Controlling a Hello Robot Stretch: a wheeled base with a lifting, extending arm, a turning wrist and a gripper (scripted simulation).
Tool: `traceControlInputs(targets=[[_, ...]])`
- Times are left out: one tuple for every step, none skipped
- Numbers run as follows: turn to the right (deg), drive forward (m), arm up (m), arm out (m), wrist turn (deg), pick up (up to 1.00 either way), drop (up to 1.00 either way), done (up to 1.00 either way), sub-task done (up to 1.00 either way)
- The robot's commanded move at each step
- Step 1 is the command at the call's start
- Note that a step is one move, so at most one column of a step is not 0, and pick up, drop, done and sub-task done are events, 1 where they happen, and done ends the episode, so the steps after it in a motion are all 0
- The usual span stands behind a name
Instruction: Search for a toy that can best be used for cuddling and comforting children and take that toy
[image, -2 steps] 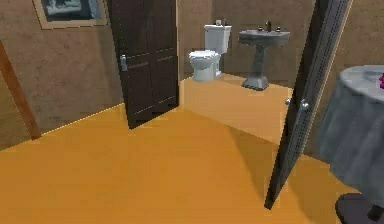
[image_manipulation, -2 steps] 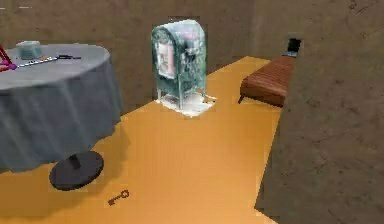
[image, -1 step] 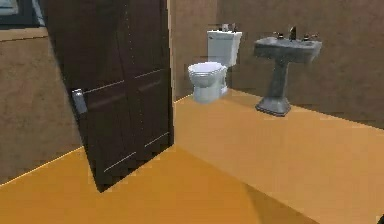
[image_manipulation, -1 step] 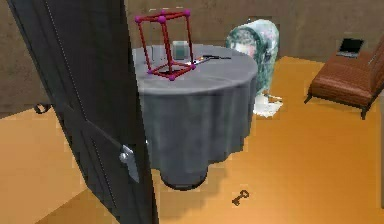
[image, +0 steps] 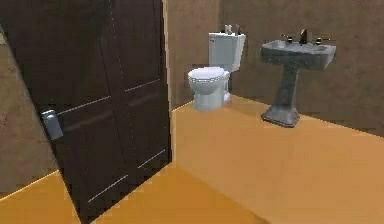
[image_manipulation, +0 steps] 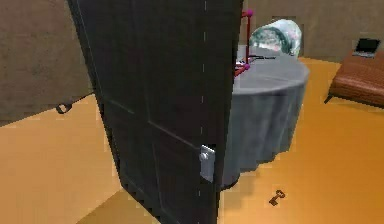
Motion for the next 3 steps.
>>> traceControlInputs(targets=[[36.0,0.00,0.00,0.00,0.0,0.00,0.00,0.00,0.00],[0.0,1.00,0.00,0.00,0.0,0.00,0.00,0.00,0.00],[6.0,0.00,0.00,0.00,0.0,0.00,0.00,0.00,0.00]])
